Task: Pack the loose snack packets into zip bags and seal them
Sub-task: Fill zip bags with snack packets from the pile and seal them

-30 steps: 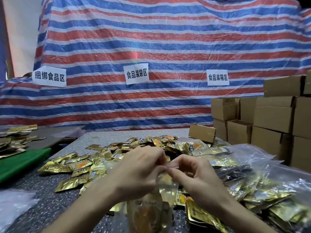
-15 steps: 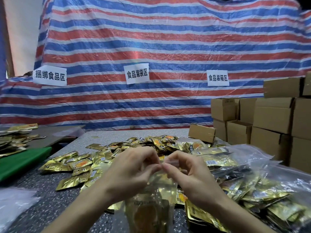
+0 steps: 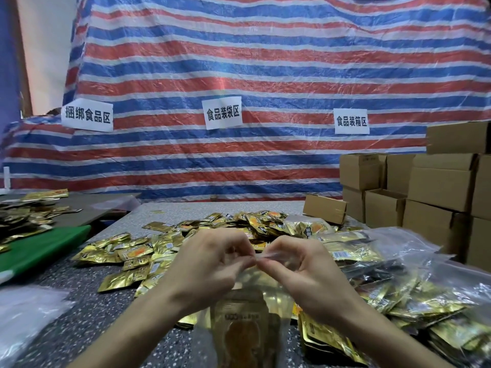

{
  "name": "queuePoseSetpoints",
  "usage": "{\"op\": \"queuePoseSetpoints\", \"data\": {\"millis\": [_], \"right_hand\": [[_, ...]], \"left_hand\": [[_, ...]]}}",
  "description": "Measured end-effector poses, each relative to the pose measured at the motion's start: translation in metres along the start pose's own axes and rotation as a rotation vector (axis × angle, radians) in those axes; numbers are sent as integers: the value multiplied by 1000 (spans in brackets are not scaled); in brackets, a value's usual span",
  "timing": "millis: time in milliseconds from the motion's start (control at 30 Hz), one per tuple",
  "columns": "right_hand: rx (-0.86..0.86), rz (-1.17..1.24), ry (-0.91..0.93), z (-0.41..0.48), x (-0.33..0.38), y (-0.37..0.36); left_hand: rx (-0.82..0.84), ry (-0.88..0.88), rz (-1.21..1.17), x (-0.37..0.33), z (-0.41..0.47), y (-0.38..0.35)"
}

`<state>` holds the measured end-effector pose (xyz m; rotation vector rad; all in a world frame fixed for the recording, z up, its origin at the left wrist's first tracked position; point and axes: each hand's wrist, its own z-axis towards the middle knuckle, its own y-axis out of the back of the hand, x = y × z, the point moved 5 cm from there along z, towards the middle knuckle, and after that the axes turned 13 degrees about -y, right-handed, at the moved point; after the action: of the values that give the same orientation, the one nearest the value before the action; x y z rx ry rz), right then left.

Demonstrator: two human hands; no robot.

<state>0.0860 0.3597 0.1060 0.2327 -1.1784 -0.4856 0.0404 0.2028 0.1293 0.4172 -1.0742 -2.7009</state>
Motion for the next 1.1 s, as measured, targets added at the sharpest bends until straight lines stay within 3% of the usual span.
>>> {"op": "queuePoseSetpoints", "data": {"millis": [167, 367, 567, 733, 967, 1100], "right_hand": [[-30, 83, -70, -4, 1, 6], [-116, -384, 90, -2, 21, 9], [-131, -502, 88, 2, 27, 10], [-102, -693, 134, -7, 34, -2], [-135, -657, 96, -3, 37, 7], [-121, -656, 106, -7, 37, 3]], "left_hand": [[55, 49, -48, 4, -3, 4], [-27, 15, 19, 0, -5, 4], [21, 65, -83, 6, -6, 11], [-43, 1, 111, -3, -9, 7], [-8, 58, -23, 4, -11, 14], [-84, 55, -55, 5, -16, 15]]}}
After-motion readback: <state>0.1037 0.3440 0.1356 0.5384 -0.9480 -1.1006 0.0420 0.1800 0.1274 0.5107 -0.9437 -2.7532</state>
